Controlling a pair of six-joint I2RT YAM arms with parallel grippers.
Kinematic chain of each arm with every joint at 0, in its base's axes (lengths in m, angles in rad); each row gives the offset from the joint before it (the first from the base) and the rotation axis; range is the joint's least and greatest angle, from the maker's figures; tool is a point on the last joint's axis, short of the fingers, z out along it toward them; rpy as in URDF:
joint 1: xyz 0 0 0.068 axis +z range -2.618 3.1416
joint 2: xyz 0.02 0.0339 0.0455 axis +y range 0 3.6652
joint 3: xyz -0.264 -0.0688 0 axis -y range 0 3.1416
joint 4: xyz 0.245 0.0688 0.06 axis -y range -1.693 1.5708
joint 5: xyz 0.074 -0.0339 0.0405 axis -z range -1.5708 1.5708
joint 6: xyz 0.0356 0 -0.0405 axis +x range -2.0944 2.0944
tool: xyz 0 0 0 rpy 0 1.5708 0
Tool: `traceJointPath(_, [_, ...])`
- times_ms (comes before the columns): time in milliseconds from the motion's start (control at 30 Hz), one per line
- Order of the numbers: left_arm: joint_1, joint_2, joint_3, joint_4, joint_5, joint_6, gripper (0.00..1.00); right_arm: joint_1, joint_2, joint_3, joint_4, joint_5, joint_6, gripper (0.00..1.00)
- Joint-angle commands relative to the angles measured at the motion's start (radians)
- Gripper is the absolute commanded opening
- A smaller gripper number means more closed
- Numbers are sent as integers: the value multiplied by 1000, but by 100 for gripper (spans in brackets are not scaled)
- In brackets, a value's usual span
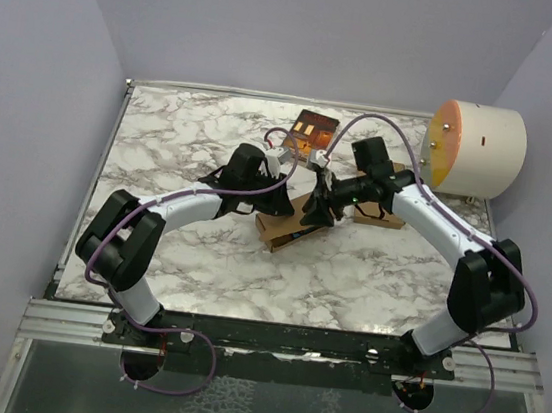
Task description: Fold the paper box
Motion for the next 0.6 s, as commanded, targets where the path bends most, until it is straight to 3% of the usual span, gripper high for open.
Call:
traceJointPath(0, [4, -4, 28, -43, 6, 9, 21, 9, 82, 14, -29, 51, 29, 40])
traceJointPath(200, [14, -83, 23, -24, -66, -25, 26, 10, 135, -1, -17, 98, 45, 37])
traceJointPath(367, [31, -222, -42, -39, -206, -42, 31, 10, 159, 13, -17, 100, 53, 36])
traceJointPath(567, [45, -447, -309, 7, -270, -147, 13, 10, 178, 36, -31, 72, 54, 36])
